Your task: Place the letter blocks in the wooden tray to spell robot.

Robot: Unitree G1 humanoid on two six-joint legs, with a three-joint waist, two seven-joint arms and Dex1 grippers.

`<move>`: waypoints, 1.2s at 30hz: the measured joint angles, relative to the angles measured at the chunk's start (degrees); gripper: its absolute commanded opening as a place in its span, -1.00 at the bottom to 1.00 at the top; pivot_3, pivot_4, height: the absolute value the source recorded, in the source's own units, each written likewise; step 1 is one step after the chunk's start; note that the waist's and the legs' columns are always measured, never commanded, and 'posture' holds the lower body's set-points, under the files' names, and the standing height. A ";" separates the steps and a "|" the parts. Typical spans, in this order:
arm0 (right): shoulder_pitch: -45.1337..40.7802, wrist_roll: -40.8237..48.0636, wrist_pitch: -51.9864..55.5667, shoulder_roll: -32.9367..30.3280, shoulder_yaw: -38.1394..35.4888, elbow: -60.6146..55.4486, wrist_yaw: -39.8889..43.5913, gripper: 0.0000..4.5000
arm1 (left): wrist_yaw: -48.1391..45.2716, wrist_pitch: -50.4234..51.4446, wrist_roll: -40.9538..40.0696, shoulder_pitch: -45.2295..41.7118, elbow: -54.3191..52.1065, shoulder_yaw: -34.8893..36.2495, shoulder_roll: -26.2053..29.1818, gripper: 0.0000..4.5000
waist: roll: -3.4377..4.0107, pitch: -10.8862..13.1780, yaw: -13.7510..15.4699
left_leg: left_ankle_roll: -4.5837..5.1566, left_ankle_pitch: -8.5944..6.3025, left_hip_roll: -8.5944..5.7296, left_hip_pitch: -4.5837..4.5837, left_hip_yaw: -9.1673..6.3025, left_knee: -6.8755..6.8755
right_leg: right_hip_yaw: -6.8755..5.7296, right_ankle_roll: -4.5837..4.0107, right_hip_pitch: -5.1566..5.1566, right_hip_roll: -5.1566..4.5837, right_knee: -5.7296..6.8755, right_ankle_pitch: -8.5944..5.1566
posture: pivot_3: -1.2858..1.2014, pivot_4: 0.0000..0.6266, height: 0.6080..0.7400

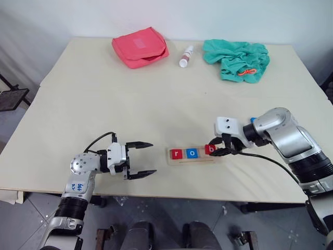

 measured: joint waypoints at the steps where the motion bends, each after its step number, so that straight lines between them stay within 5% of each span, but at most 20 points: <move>1: 0.00 -0.11 -0.02 0.28 0.01 0.14 0.07 -0.35 | 0.16 0.00 0.00 0.23 -0.12 0.00 0.00 1.00 | 0.00 0.00 -0.01 | 0.00 0.00 0.00 0.00 0.00 0.00 | 0.00 0.00 0.00 0.00 0.00 0.00 | 0.03 -0.52 1.00; 13: -1.17 -1.28 -0.60 2.86 0.78 0.16 1.29 -0.35 | 1.58 0.06 0.00 1.00 -1.85 0.01 0.15 1.00 | 0.00 0.00 0.05 | 0.00 0.00 -0.02 0.00 -0.04 0.00 | -0.06 0.00 0.01 -0.03 0.00 0.00 | 0.03 -0.52 1.00; 23: -1.12 -1.29 0.66 2.80 1.72 -2.10 2.14 0.99 | 2.03 0.06 0.00 1.00 -1.85 0.00 0.15 1.00 | 0.00 0.00 0.05 | -0.01 0.00 -0.03 -0.01 -0.07 0.00 | -0.10 0.00 0.02 -0.03 0.01 0.00 | 0.03 -0.52 1.00; 28: 0.53 -0.28 3.40 2.60 -0.17 -4.77 0.63 0.99 | 2.02 0.06 0.00 0.65 -1.81 -0.08 0.09 1.00 | 0.00 0.00 0.10 | 0.00 0.00 -0.03 -0.02 -0.10 0.00 | -0.11 0.00 0.02 -0.03 0.01 0.00 | 0.03 -0.52 1.00; 32: 3.41 2.38 5.42 0.09 -4.21 -8.50 0.12 0.62 | 1.94 0.06 0.00 0.35 -1.65 -0.16 -0.03 1.00 | 0.00 0.00 0.28 | 0.00 0.00 -0.05 -0.03 -0.20 -0.01 | -0.14 0.00 0.07 -0.04 0.00 0.00 | 0.03 -0.52 1.00; 36: 6.92 4.09 5.82 -1.60 -6.82 -9.94 -0.61 0.00 | 1.89 0.06 0.00 0.09 -1.44 -0.17 -0.05 1.00 | -0.02 0.01 0.33 | 0.00 0.00 -0.06 -0.04 -0.20 -0.01 | -0.17 0.00 0.11 -0.04 -0.06 0.00 | 0.03 -0.52 1.00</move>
